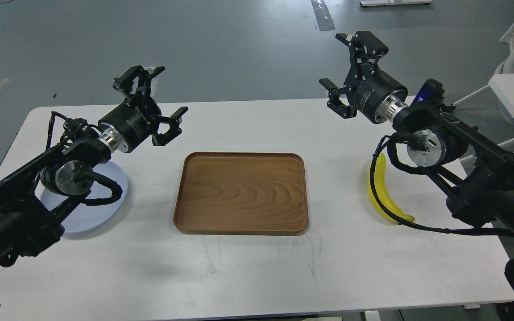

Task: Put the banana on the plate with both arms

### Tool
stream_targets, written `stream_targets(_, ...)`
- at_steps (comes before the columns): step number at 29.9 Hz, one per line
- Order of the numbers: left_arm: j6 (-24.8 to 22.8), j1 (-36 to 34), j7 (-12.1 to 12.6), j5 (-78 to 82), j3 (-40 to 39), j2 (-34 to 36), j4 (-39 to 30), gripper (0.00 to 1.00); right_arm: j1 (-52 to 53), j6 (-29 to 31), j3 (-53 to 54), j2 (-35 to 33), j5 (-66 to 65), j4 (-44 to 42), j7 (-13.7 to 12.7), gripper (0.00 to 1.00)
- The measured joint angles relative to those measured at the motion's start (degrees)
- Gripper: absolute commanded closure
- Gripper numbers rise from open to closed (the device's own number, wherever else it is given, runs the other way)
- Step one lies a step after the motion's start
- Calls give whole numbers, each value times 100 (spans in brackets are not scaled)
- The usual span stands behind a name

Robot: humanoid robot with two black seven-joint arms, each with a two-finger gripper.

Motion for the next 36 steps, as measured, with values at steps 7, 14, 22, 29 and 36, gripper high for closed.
stream_targets(7,26,-9,-1,35,5,-52,-10,0,-20,5,-58,59,-5,22,11,0)
stream_targets(14,12,-9,-1,23,11,-21,47,0,-20,14,-96,68,-20,27,27,0)
stream_targets(22,-15,3,54,12,13,-12,4,0,-20,14,-100,74,-24,27,43,0)
stream_targets(29,-27,-11,69,29,40,98,-14,0,-14,14,-100,67,-24,27,52,0)
stream_targets(36,-28,3,69,38,83,121,-25,0,-3,14,-107,66,-50,35,53,0)
